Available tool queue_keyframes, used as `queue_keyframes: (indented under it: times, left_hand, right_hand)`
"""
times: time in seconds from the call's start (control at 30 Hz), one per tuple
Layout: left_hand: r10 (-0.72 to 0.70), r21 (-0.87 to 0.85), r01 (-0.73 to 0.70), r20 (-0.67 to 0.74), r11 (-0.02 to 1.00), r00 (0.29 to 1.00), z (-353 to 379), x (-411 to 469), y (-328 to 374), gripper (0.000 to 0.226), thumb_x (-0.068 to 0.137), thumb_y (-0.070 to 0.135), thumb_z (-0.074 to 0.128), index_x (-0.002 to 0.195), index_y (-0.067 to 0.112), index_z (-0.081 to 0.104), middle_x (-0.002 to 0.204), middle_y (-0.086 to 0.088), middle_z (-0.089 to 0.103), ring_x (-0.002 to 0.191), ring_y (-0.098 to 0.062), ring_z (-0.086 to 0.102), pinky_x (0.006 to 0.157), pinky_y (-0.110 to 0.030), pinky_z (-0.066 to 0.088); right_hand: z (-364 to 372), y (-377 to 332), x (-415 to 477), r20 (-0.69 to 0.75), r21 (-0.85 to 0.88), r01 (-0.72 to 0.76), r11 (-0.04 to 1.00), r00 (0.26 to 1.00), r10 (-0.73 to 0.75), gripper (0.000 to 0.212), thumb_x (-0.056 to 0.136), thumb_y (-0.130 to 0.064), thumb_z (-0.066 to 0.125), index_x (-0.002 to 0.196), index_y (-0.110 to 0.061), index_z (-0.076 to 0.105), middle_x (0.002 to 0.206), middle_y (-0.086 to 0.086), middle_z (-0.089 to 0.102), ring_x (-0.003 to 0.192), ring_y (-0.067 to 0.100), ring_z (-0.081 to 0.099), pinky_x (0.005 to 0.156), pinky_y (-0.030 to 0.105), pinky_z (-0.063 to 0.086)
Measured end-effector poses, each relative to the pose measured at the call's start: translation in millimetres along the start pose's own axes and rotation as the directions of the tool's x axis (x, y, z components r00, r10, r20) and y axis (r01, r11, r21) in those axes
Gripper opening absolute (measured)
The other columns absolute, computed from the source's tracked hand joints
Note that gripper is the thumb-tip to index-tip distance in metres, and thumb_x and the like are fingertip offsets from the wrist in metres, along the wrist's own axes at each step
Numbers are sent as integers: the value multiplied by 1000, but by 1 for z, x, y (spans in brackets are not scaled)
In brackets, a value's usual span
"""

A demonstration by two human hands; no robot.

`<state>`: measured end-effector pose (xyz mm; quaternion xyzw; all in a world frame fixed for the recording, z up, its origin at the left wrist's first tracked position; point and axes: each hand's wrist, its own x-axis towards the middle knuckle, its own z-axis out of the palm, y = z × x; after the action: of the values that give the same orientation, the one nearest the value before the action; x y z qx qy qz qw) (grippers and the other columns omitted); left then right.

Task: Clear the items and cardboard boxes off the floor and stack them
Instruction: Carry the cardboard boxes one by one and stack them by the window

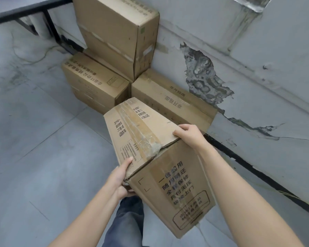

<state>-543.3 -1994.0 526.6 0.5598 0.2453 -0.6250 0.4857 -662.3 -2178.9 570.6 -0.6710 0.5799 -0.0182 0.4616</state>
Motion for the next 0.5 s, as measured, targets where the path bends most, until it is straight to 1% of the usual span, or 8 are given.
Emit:
queue_keyframes:
  times: [0.1, 0.17, 0.2, 0.27, 0.33, 0.4, 0.43, 0.5]
  left_hand:
    - [26, -78, -24, 28, 997, 999, 17, 36, 8, 16, 89, 33, 60, 100, 22, 56, 85, -6, 66, 74, -26, 61, 58, -41, 51]
    - [65, -115, -60, 39, 992, 997, 24, 58, 4, 13, 90, 29, 57, 101, 24, 56, 89, -5, 67, 76, -25, 61, 69, -43, 51]
    - [79, -144, -71, 53, 987, 995, 27, 67, 0, 17, 89, 26, 57, 105, 24, 56, 91, -4, 68, 76, -25, 62, 70, -41, 51]
    - [106, -210, -90, 65, 974, 992, 32, 86, -10, 33, 78, 21, 65, 110, 23, 55, 89, -1, 71, 70, -19, 67, 60, -34, 54]
    - [124, -238, -107, 59, 965, 991, 45, 102, -18, 67, 49, 23, 87, 109, 21, 57, 87, 1, 74, 67, -14, 70, 49, -29, 54]
    - [121, -208, -106, 62, 972, 991, 60, 122, -29, 95, 25, 27, 95, 112, 19, 58, 92, 1, 74, 73, -14, 71, 51, -27, 54]
    - [122, -175, -111, 58, 978, 991, 72, 131, -36, 96, 30, 26, 94, 118, 18, 56, 95, 1, 73, 78, -15, 70, 53, -27, 54]
    - [132, -140, -124, 50, 982, 990, 99, 146, -50, 80, 54, 19, 85, 126, 19, 51, 101, 2, 71, 89, -17, 68, 66, -31, 55]
  right_hand:
    - [-6, 3, 42, 41, 20, 17, 1000, 999, -18, 25, 74, -26, 60, 94, -12, 65, 104, 12, 66, 104, 30, 60, 97, 49, 45]
    - [-7, 10, 67, 87, 50, 7, 999, 996, -11, 13, 78, -20, 62, 90, -22, 68, 100, 3, 70, 104, 23, 61, 99, 42, 45]
    - [-8, 15, 78, 125, 76, -10, 997, 992, 0, 22, 81, -16, 62, 100, -26, 68, 104, -1, 68, 104, 19, 60, 100, 35, 43]
    - [-12, 23, 98, 209, 94, -50, 994, 977, 30, 44, 84, -12, 61, 127, -20, 55, 116, -3, 59, 106, 10, 52, 97, 25, 38]
    - [-20, 36, 122, 281, 78, -93, 993, 957, 68, 52, 84, -7, 59, 135, -17, 48, 121, -1, 57, 107, 9, 51, 93, 22, 36]
    - [-30, 58, 146, 313, 52, -160, 986, 940, 136, 55, 83, -1, 57, 135, -18, 48, 129, 0, 54, 112, 11, 48, 92, 21, 34]
    - [-35, 70, 157, 307, 62, -191, 980, 938, 164, 56, 82, 2, 55, 134, -18, 49, 132, 1, 53, 113, 11, 46, 92, 22, 33]
    - [-44, 96, 178, 242, 147, -259, 955, 945, 219, 57, 79, 7, 50, 130, -19, 53, 132, 1, 53, 112, 13, 45, 90, 20, 34]
